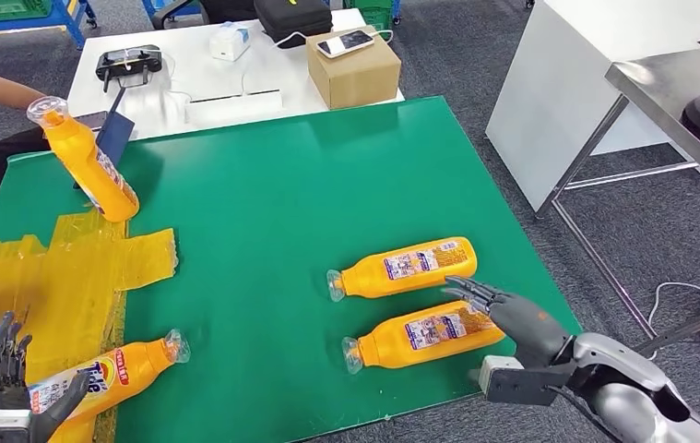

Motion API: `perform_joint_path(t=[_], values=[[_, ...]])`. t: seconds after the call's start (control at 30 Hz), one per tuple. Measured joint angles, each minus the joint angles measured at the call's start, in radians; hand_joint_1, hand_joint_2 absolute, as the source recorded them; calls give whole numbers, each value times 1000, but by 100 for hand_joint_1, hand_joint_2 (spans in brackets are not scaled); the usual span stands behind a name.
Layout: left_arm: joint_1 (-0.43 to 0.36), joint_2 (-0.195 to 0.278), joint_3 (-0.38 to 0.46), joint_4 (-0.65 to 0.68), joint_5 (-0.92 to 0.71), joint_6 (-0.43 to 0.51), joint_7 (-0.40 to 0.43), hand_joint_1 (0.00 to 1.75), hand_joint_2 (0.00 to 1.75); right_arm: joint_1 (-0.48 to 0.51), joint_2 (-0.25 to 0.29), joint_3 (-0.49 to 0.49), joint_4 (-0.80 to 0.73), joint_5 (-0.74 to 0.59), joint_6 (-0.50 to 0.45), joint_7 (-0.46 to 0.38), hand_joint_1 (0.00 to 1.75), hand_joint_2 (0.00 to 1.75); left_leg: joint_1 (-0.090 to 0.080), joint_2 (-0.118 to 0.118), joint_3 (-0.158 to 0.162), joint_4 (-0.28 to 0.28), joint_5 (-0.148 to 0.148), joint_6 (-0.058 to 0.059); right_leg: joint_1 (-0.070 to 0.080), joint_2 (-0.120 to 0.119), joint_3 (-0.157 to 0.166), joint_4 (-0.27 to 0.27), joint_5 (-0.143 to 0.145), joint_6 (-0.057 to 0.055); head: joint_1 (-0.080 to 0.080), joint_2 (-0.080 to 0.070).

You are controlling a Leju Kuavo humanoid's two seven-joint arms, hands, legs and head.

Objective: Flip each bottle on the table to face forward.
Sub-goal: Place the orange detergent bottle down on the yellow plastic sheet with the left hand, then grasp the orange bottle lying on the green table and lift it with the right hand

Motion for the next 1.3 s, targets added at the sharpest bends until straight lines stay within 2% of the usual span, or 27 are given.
perform_joint_path(t=[0.33, 0.8, 0.97, 1.3], values=[[-21, 31, -85, -4, 45, 41, 0, 0, 175, -151, 54, 57, 202, 5, 1, 20, 0, 175, 0, 0, -1, 0, 0, 0, 0, 0, 0, 0, 0, 0, 0, 0], [-38, 62, -150, -2, 32, 101, 0, 0, 175, -202, 93, 111, 324, 14, -5, 33, 0, 175, 0, -1, -1, 0, 0, 0, 0, 0, -1, 0, 0, 0, 0, 0], [-40, 66, -158, 4, 34, 104, 0, 0, 175, -195, 80, 132, 328, 7, 3, 34, 0, 175, 0, -1, -1, 0, 0, 0, 0, 0, -1, 0, 0, 0, 0, 0], [-48, 68, -160, 7, 43, 103, 0, 0, 175, -177, 11, 192, 291, 27, 30, 75, 0, 175, 0, -1, -1, 0, 0, 0, 0, -1, -1, 0, 0, 0, 0, 0]])
